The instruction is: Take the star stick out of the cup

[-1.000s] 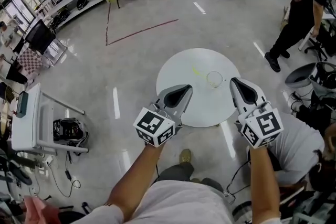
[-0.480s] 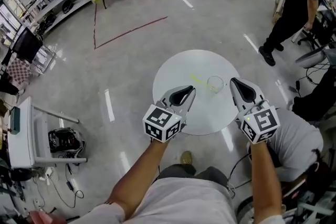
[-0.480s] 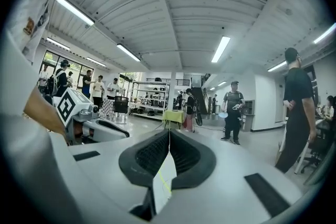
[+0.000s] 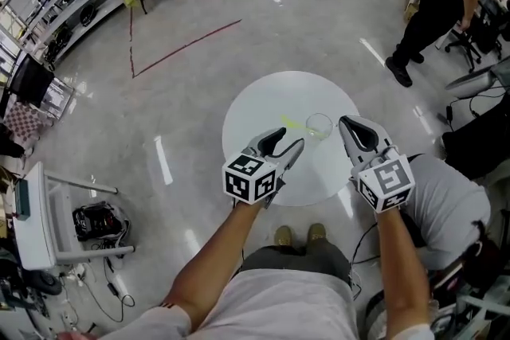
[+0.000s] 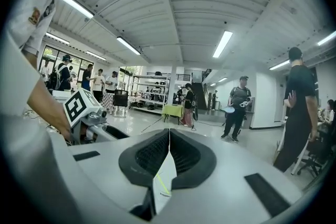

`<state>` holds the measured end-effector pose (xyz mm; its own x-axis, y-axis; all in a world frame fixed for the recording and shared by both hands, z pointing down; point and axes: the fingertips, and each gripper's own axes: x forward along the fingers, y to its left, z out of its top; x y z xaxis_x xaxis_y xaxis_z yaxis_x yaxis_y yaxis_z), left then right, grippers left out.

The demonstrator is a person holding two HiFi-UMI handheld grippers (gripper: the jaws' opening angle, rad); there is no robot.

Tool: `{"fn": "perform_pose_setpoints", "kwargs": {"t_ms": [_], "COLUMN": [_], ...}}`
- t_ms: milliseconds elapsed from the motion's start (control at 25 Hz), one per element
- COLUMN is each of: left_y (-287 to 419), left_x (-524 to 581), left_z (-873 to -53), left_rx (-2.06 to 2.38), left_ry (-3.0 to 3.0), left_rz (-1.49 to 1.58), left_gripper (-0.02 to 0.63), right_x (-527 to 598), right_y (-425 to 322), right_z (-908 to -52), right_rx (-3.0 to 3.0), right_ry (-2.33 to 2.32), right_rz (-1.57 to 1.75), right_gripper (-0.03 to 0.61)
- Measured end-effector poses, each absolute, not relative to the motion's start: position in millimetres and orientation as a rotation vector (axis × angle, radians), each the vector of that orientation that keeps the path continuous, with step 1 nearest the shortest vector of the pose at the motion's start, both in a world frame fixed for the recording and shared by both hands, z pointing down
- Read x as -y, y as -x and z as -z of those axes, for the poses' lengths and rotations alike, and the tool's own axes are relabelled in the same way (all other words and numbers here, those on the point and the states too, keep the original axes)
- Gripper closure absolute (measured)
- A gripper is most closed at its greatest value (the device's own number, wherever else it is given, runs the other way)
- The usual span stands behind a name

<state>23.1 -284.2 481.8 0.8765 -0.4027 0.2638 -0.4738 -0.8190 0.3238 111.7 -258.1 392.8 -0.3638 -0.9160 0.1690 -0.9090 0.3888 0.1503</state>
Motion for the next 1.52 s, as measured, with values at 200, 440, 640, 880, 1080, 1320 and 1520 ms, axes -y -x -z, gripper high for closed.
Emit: {"fn": "perform_pose_setpoints", "kwargs": {"t_ms": [200, 440, 640, 880, 1080, 1320, 1520], "left_y": [-41.8, -51.6, -60.7, -65.6, -75.8, -76.3, -75.1], "left_x": [295.5, 312.8, 321.6, 333.6, 335.6, 332.5, 328.7], "left_z": [-504.9, -534.1, -547.2, -558.5, -562.2, -558.5, -551.1], "left_rx": [0.646, 0.693, 0.708, 0.716, 0.707, 0.711, 0.711], "left_ry": [-2.587, -2.486, -2.448, -2.424, -2.427, -2.443, -2.459], "left_rz": [-0.293, -0.324, -0.328, -0.358, -0.380, -0.376, -0.369], "left_gripper": [0.383, 0.376, 0.376, 0.400, 0.478, 0.581, 0.586], "right_x": [267.8, 275.1, 276.8, 277.3, 274.6, 270.8, 269.1], "right_y": [-120.5, -131.5, -140.6, -147.1, -158.5, -163.2, -166.7], "right_z": [-417.3, -446.9, -461.7, -467.5, -466.7, -465.4, -461.2], "right_rx": [2.418, 2.420, 2.433, 2.442, 2.449, 2.452, 2.464], "right_ry": [-1.575, -1.544, -1.535, -1.535, -1.546, -1.553, -1.559], "right_rz": [-0.005, -0.079, -0.126, -0.153, -0.163, -0.172, -0.172], "right_gripper": [0.566, 0.566, 0.566, 0.566, 0.566, 0.566, 0.566]}}
